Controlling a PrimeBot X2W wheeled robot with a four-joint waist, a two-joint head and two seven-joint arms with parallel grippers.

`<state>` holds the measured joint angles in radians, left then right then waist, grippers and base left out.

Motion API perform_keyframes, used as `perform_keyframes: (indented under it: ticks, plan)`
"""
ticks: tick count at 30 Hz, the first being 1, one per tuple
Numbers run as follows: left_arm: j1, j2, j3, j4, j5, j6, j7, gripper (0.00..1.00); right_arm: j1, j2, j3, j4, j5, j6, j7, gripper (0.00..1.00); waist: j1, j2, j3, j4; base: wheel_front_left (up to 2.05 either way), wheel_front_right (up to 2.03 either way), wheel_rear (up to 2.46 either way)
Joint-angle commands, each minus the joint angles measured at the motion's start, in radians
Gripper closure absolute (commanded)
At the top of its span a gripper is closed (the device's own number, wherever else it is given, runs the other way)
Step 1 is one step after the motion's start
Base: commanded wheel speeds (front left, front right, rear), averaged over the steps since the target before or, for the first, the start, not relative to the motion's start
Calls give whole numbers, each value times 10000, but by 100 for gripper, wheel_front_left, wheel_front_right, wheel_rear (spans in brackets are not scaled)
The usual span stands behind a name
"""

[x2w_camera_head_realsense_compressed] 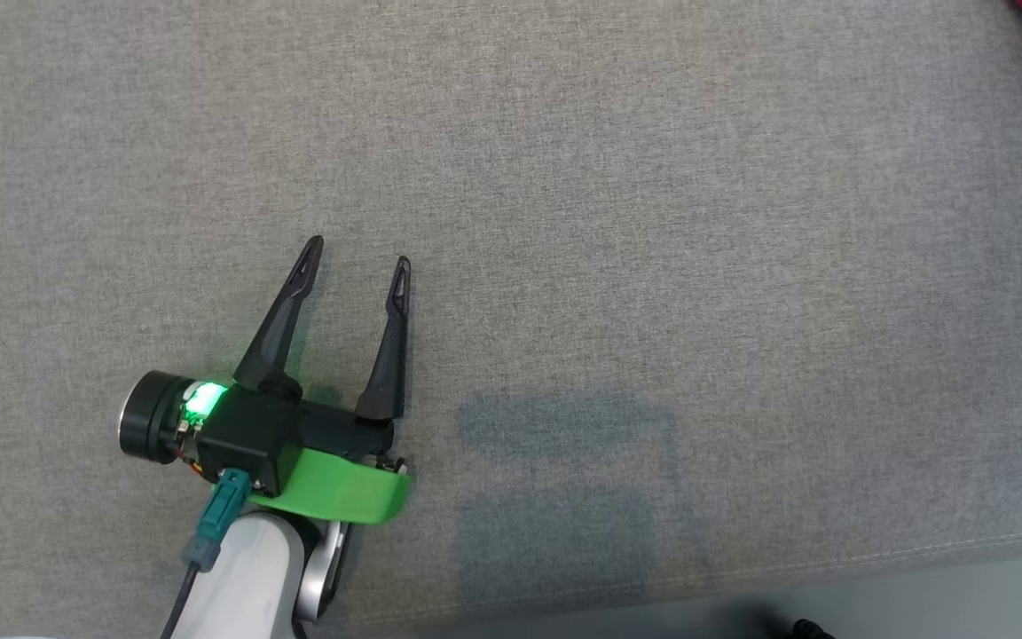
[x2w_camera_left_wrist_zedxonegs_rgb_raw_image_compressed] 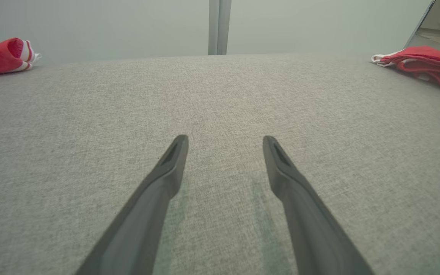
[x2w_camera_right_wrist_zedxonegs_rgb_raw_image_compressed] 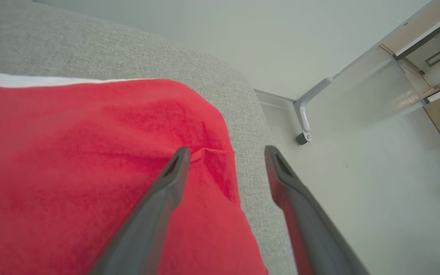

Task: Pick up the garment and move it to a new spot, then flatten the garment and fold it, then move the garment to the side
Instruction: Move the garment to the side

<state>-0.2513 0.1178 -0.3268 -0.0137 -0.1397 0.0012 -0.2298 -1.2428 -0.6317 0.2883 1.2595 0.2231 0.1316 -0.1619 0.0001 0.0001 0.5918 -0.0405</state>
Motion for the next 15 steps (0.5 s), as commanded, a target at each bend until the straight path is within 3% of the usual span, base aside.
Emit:
perform_keyframes:
  ticks: [1,9,15]
  plan:
    - [71,87,-39,4,-25,26,12,0,109,41,-196,121,-241,-17,-112,0,-1,-1,-125,-122,0,0,0]
    - [192,43,-152,145,-140,60,7,0,451,336,-995,238,-511,-17,-541,0,-1,-1,-577,-322,0,0,0]
    - [263,16,15,417,-350,106,-109,0,766,930,-1283,-180,-552,-17,-969,0,-1,-1,-1314,-350,0,0,0]
